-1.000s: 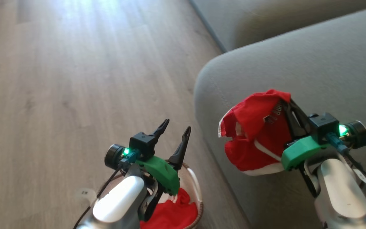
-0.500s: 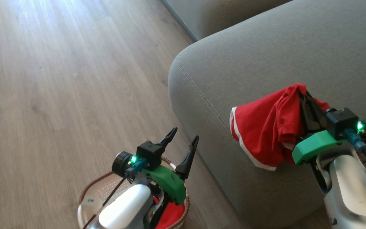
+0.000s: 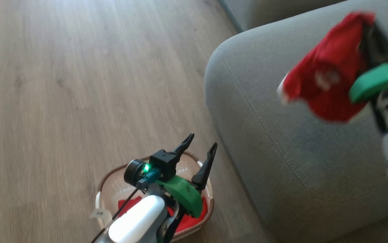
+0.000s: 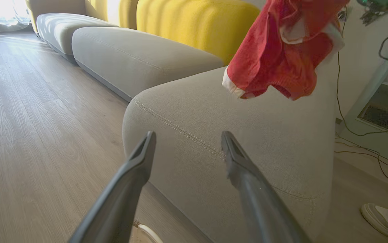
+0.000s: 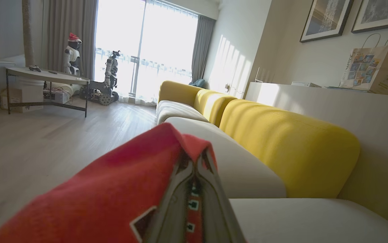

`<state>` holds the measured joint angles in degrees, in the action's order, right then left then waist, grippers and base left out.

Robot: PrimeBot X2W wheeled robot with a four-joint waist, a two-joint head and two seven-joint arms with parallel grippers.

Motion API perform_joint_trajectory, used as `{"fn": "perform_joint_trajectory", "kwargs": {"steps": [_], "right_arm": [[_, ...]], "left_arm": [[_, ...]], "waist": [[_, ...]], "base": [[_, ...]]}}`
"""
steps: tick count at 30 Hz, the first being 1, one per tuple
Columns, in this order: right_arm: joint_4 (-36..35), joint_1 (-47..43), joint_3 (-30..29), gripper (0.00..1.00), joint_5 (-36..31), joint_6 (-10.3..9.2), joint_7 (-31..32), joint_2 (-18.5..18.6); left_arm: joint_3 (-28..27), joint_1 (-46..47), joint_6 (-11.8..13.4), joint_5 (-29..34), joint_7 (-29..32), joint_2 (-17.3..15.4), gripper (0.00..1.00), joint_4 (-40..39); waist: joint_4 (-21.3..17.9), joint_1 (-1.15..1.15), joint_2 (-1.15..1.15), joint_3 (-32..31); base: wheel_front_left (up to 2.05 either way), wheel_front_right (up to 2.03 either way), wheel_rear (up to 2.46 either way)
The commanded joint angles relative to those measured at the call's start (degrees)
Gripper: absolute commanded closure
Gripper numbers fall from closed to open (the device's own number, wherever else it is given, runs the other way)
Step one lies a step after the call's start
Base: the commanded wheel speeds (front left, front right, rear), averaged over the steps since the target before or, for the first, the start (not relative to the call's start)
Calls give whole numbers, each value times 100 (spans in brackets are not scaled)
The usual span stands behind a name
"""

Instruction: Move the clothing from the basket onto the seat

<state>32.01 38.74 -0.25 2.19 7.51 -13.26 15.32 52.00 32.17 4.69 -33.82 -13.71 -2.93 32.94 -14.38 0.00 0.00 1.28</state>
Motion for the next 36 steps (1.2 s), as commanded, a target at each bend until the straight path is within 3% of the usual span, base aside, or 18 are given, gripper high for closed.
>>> {"fn": "perform_joint_trajectory", "kwargs": {"steps": [1, 13, 20, 28, 36], "right_arm": [[-113, 388, 48, 100, 42, -2, 17, 105], [992, 2719, -624, 100, -143, -2, 282, 832], [1622, 3262, -1240, 100, -695, -2, 202, 1140], [2141, 3010, -2088, 100, -1334, -2, -31, 958], [2461, 2472, -3126, 100, -2178, -2, -134, 493]], "left_arm": [[-190, 338, 74, 20, -67, -74, 0, -217], [-231, 1027, 232, 362, 40, -344, 0, -1041], [-219, 1330, 351, 546, 168, -464, 0, -1549], [-184, 1454, 450, 699, 235, -612, 0, -1920], [-98, 1436, 469, 754, 240, -688, 0, -2015]], "waist": [[199, 0, 0, 265], [857, 0, 0, 1743], [1236, 0, 0, 2479], [1363, 0, 0, 2968], [1351, 0, 0, 3103]], "base": [[0, 0, 0], [0, 0, 0], [0, 0, 0], [0, 0, 0], [0, 0, 0]]}}
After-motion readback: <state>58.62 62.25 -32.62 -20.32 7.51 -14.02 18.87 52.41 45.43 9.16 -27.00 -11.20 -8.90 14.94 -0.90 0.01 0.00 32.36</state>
